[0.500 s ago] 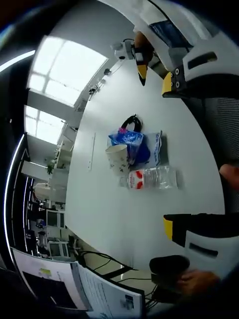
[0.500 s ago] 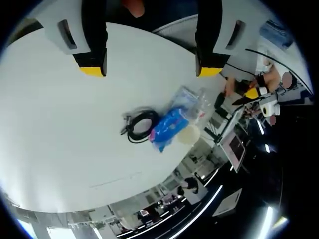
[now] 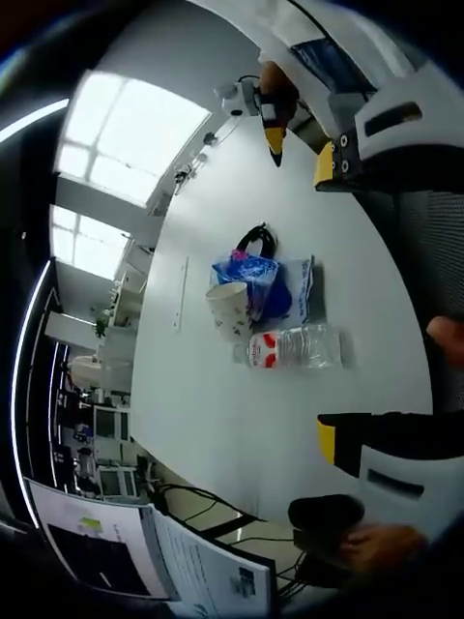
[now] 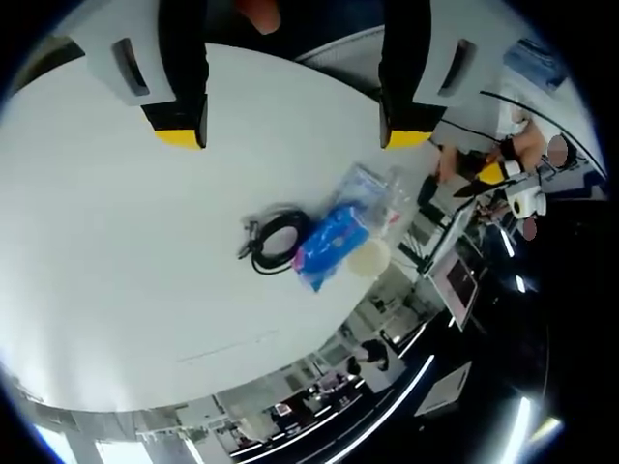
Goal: Arrange the tabletop items into an orderly group along one side of the table until the central work area is clear of visible clutter.
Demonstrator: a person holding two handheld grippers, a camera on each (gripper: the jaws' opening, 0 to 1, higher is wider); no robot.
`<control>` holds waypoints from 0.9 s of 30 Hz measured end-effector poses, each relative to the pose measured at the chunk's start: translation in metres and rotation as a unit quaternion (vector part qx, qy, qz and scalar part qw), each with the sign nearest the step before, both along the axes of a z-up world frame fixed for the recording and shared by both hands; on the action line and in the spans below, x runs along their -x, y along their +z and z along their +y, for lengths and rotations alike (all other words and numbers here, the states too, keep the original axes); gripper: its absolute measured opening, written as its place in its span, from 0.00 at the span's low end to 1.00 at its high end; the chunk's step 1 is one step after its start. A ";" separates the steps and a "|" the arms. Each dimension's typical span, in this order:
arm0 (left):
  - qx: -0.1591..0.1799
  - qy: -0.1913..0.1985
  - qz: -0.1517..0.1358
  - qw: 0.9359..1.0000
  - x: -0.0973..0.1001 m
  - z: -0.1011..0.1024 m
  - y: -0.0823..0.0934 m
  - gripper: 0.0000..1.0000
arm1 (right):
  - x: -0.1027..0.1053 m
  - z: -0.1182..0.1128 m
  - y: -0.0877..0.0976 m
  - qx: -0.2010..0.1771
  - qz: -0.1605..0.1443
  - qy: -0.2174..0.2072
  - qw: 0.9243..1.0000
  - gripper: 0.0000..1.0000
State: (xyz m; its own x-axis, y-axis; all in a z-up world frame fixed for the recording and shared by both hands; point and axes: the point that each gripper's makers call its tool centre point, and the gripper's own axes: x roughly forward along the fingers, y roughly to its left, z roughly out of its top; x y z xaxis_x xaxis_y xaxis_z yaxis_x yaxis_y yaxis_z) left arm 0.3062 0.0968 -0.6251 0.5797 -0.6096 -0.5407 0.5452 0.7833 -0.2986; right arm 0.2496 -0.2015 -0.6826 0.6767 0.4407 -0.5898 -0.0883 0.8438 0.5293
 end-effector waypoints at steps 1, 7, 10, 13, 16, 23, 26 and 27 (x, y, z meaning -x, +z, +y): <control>0.000 0.000 0.000 1.000 0.001 0.000 0.000 0.97 | 0.001 0.000 0.000 0.000 -0.001 0.000 1.000 0.71; 0.000 0.000 -0.003 1.000 0.006 0.002 0.001 0.97 | 0.002 0.001 0.001 -0.006 -0.003 -0.007 1.000 0.71; 0.004 0.001 -0.006 1.000 0.009 0.001 0.002 0.96 | 0.002 0.001 0.002 -0.007 -0.004 -0.009 1.000 0.71; 0.006 -0.001 -0.008 1.000 0.011 -0.001 0.002 0.96 | 0.002 0.004 0.003 -0.008 -0.006 -0.010 1.000 0.71; 0.008 -0.004 -0.010 1.000 0.013 -0.002 0.003 0.96 | 0.003 0.008 0.004 -0.010 -0.007 -0.010 1.000 0.71; 0.009 -0.004 -0.012 1.000 0.016 0.003 0.005 0.95 | 0.001 0.019 0.011 -0.009 -0.015 -0.007 1.000 0.71; 0.008 -0.003 -0.015 1.000 0.015 0.007 0.008 0.94 | -0.003 0.023 0.017 -0.008 -0.023 -0.007 1.000 0.71; 0.008 -0.004 -0.016 1.000 0.016 0.008 0.009 0.94 | -0.006 0.024 0.020 -0.006 -0.027 -0.007 1.000 0.71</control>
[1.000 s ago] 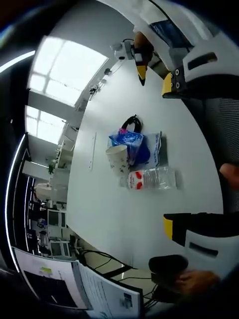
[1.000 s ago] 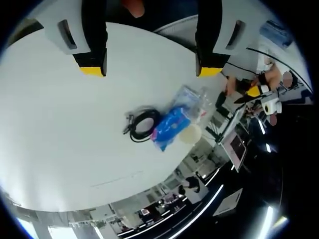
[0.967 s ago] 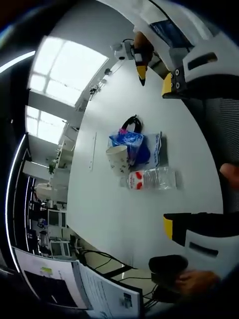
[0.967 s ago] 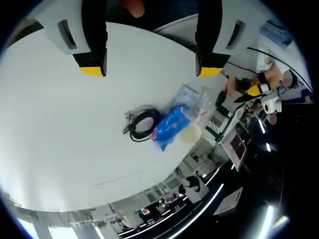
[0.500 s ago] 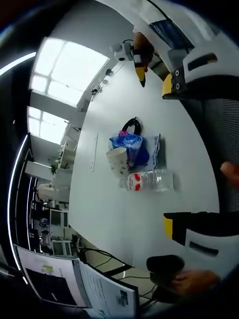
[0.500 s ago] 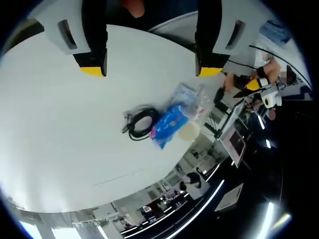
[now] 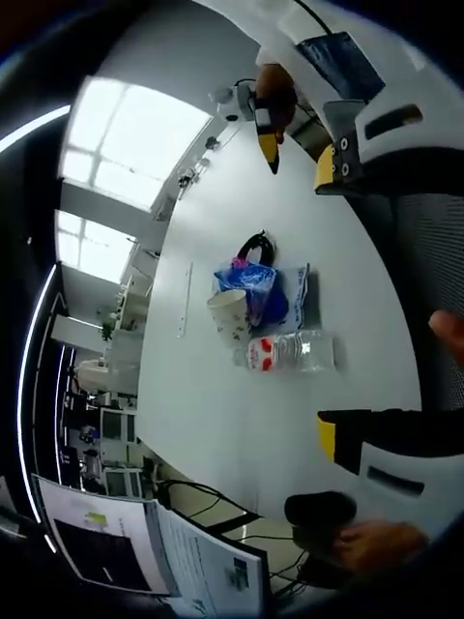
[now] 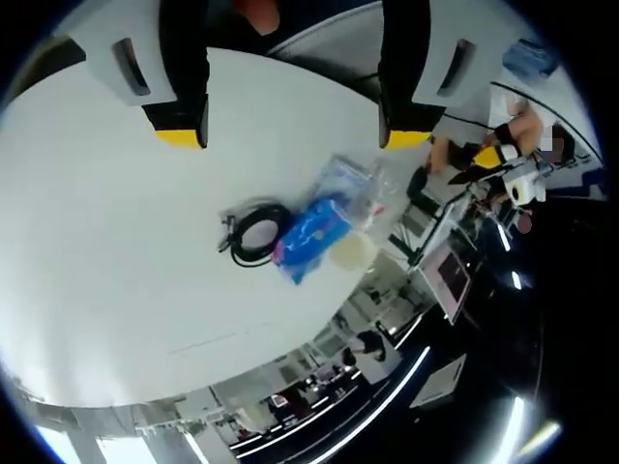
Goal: Arrange the tabletop items into an orderly group along one side of the table until the central work area is clear of visible clutter.
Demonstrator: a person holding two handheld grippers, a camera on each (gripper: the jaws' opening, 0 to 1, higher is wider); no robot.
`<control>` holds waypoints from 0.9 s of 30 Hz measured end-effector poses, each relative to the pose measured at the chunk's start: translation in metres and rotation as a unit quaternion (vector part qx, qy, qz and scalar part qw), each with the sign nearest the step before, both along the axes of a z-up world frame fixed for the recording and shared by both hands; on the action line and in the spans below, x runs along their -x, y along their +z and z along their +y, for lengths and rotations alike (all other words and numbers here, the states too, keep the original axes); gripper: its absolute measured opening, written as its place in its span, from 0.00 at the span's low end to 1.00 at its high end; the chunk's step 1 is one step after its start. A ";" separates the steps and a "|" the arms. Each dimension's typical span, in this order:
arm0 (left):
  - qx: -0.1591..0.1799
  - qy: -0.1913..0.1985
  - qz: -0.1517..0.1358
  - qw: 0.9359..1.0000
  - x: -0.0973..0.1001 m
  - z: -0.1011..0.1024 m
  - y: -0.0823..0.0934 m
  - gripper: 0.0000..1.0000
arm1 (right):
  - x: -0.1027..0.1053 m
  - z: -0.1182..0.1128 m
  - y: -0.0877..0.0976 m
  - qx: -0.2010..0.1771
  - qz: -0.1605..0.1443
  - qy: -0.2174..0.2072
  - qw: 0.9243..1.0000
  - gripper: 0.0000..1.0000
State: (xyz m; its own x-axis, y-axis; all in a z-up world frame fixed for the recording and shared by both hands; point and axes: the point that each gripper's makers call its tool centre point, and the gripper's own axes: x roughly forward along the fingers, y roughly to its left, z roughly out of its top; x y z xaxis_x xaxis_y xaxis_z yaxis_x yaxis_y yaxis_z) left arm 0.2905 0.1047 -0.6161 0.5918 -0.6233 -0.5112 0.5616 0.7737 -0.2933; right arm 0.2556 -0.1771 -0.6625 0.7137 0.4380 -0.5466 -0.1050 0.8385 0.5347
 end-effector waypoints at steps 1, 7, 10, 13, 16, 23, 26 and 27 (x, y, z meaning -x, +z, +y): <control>0.000 -0.001 -0.001 1.000 0.000 0.000 0.000 0.94 | -0.002 0.001 0.002 0.001 -0.003 0.000 1.000 0.71; -0.003 -0.007 -0.014 1.000 -0.001 0.005 0.005 0.94 | -0.016 0.010 0.013 0.012 -0.026 0.008 1.000 0.71; -0.011 -0.019 -0.019 1.000 0.000 0.003 0.005 0.93 | -0.026 0.013 0.020 0.018 -0.040 0.018 0.999 0.71; -0.023 -0.015 -0.016 0.999 0.001 0.001 0.003 0.93 | -0.034 0.014 0.025 0.032 -0.048 0.033 0.998 0.70; -0.016 0.002 -0.012 1.000 0.002 0.000 0.007 0.93 | -0.038 0.020 0.028 0.059 -0.048 0.075 0.994 0.69; -0.019 0.022 -0.010 1.000 0.004 -0.008 0.005 0.92 | -0.057 0.036 0.034 0.034 -0.050 0.114 0.992 0.68; -0.011 0.032 -0.008 0.999 0.005 -0.011 0.005 0.92 | -0.066 0.042 0.037 0.037 -0.059 0.138 0.988 0.66; -0.011 0.033 -0.007 0.999 0.006 -0.011 0.005 0.91 | -0.067 0.042 0.037 0.037 -0.059 0.139 0.988 0.66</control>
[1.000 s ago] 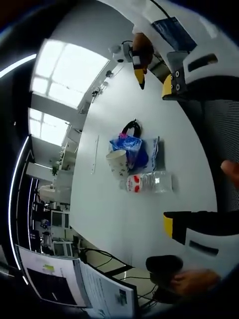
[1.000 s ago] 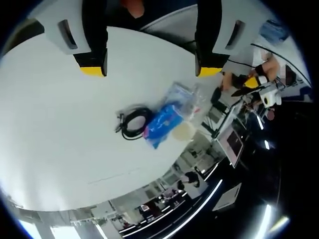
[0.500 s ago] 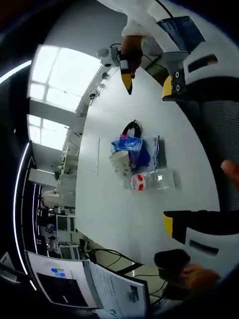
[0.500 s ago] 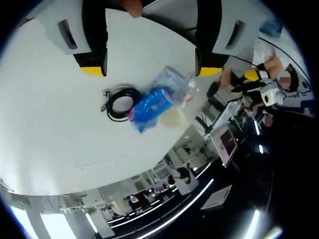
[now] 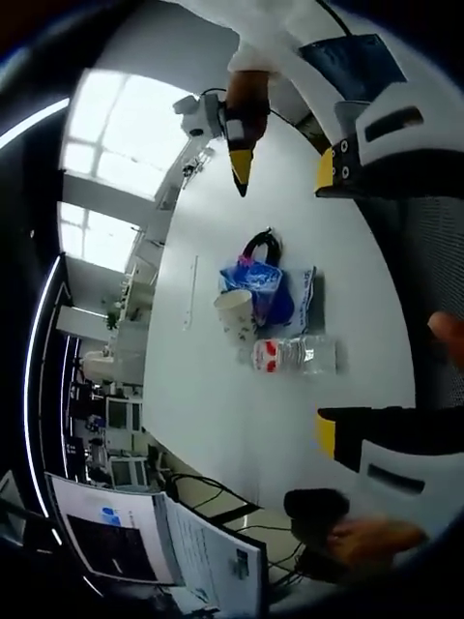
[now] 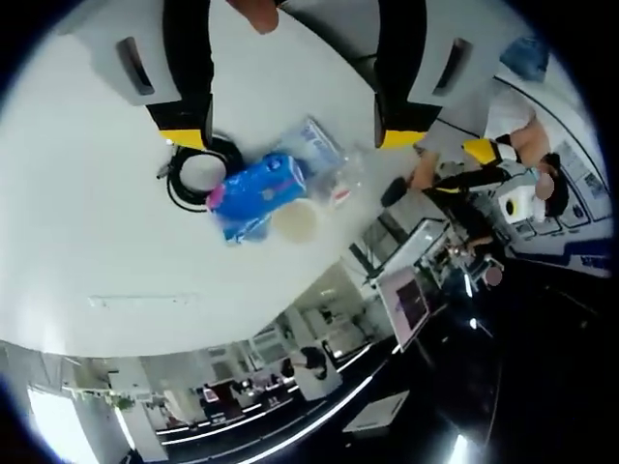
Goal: Arrange the tabletop items into an orderly group along one side of the table until the central work area is clear of visible clutter.
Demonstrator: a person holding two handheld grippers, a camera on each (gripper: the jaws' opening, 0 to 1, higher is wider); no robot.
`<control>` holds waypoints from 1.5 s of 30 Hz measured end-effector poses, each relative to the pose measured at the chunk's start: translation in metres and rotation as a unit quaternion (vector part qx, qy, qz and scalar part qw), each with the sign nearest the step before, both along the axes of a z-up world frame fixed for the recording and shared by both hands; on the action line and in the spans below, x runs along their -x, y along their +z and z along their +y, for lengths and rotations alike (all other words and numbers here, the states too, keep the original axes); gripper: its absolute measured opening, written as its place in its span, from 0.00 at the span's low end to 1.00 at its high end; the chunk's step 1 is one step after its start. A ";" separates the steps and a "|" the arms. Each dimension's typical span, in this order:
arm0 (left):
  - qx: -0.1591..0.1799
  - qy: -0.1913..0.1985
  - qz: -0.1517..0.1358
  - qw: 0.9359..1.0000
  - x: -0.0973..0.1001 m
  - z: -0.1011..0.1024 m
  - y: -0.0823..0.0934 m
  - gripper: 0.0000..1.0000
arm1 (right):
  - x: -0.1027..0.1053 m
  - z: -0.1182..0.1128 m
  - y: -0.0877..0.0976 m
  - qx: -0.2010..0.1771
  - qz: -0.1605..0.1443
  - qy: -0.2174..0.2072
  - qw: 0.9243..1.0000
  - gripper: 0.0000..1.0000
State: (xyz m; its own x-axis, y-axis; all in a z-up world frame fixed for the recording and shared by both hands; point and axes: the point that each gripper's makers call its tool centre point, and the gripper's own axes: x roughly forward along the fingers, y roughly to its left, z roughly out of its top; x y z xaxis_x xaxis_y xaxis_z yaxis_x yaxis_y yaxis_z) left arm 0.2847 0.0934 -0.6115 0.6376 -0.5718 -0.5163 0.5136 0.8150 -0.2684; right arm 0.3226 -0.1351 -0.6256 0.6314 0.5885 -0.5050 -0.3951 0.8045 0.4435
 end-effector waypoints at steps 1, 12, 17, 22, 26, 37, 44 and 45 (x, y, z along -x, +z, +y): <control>-0.005 0.002 0.004 1.000 0.001 0.000 -0.002 0.91 | -0.003 0.001 0.000 0.000 0.002 0.005 1.000 0.65; -0.005 0.040 0.006 0.999 0.004 0.003 -0.002 0.91 | -0.025 0.026 0.006 -0.003 -0.007 0.056 0.998 0.63; -0.002 0.054 0.007 0.998 0.008 0.002 -0.001 0.91 | -0.032 0.041 0.005 -0.012 -0.004 0.075 0.997 0.60; -0.002 0.073 0.011 0.997 0.013 0.002 -0.002 0.90 | -0.039 0.058 -0.001 -0.017 0.007 0.101 0.995 0.58; -0.006 0.081 0.011 0.997 0.017 0.001 0.000 0.90 | -0.045 0.068 -0.004 -0.023 0.012 0.117 0.993 0.57; -0.006 0.094 0.018 0.995 0.023 -0.007 -0.002 0.89 | -0.066 0.086 -0.012 -0.029 0.024 0.135 0.990 0.54; -0.009 0.101 0.027 0.995 0.032 -0.010 -0.006 0.87 | -0.076 0.106 -0.020 -0.017 0.028 0.165 0.986 0.52; -0.011 0.102 0.027 0.994 0.034 -0.009 -0.005 0.87 | -0.078 0.110 -0.020 -0.016 0.028 0.171 0.985 0.52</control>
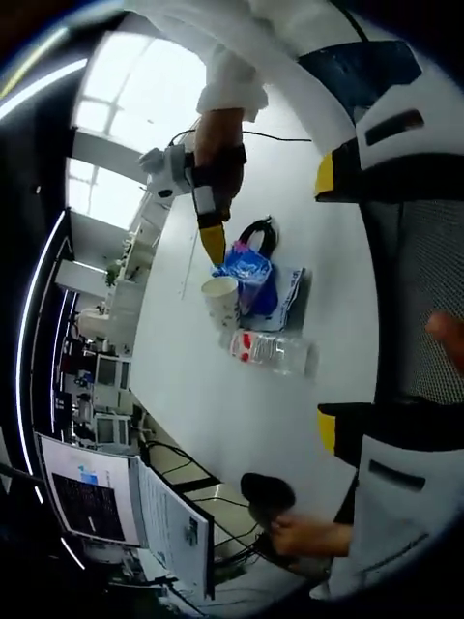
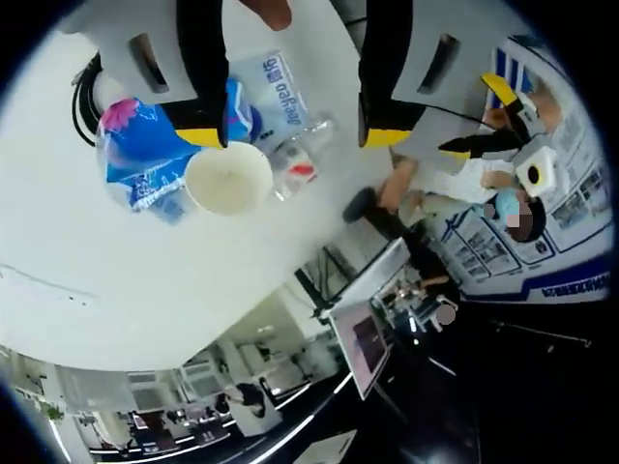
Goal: Arrange the tabletop items into an orderly group along one side of the table until the central work area is clear of visible clutter.
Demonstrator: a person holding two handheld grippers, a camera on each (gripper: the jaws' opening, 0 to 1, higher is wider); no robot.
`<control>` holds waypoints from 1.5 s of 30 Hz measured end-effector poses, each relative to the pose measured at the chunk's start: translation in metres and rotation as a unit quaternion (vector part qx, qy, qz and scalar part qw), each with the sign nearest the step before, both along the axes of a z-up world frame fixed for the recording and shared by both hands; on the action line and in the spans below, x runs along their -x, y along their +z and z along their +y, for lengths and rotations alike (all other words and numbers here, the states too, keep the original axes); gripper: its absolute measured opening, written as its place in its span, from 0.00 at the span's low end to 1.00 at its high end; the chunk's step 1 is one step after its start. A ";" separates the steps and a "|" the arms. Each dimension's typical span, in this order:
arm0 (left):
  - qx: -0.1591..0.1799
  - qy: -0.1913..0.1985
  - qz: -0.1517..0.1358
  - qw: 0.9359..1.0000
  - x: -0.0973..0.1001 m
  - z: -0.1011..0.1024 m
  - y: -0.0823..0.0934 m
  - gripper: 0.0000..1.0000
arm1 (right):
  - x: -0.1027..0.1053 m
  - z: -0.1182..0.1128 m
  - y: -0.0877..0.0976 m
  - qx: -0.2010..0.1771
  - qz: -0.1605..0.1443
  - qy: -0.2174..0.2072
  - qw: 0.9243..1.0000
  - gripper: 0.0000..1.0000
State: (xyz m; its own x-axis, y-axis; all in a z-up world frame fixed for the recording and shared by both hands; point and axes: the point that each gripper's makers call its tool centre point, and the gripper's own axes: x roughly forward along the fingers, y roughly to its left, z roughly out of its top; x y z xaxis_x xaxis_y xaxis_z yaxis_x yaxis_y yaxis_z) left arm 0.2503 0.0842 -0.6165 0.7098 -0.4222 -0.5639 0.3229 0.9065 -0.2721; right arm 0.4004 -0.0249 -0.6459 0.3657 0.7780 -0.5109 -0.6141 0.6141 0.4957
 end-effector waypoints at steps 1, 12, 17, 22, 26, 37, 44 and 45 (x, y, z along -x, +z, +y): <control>-0.001 0.000 0.000 1.000 0.001 0.000 0.000 0.87 | -0.002 0.003 -0.001 0.000 0.000 0.003 1.000 0.51; 0.037 0.025 -0.034 0.998 0.008 -0.009 0.018 0.89 | -0.018 0.018 -0.017 0.010 0.005 0.011 1.000 0.46; 0.037 0.034 -0.026 0.998 0.014 -0.011 0.014 0.89 | -0.025 0.019 -0.025 0.023 0.009 0.010 1.000 0.42; 0.039 0.040 -0.021 0.998 0.018 -0.013 0.013 0.88 | -0.038 0.019 -0.031 0.037 0.009 -0.009 0.999 0.37; 0.037 0.044 -0.019 0.998 0.020 -0.012 0.013 0.88 | -0.044 0.021 -0.032 0.033 0.014 -0.020 0.999 0.31; 0.036 0.062 -0.017 0.997 0.025 -0.011 0.014 0.86 | -0.045 0.025 -0.045 0.047 0.010 -0.022 0.999 0.10; 0.035 0.077 -0.016 0.996 0.033 -0.010 0.012 0.86 | -0.051 0.021 -0.044 0.056 -0.003 -0.018 0.998 0.00; 0.035 0.078 -0.015 0.996 0.034 -0.010 0.012 0.86 | -0.051 0.019 -0.044 0.059 -0.002 -0.019 0.998 0.00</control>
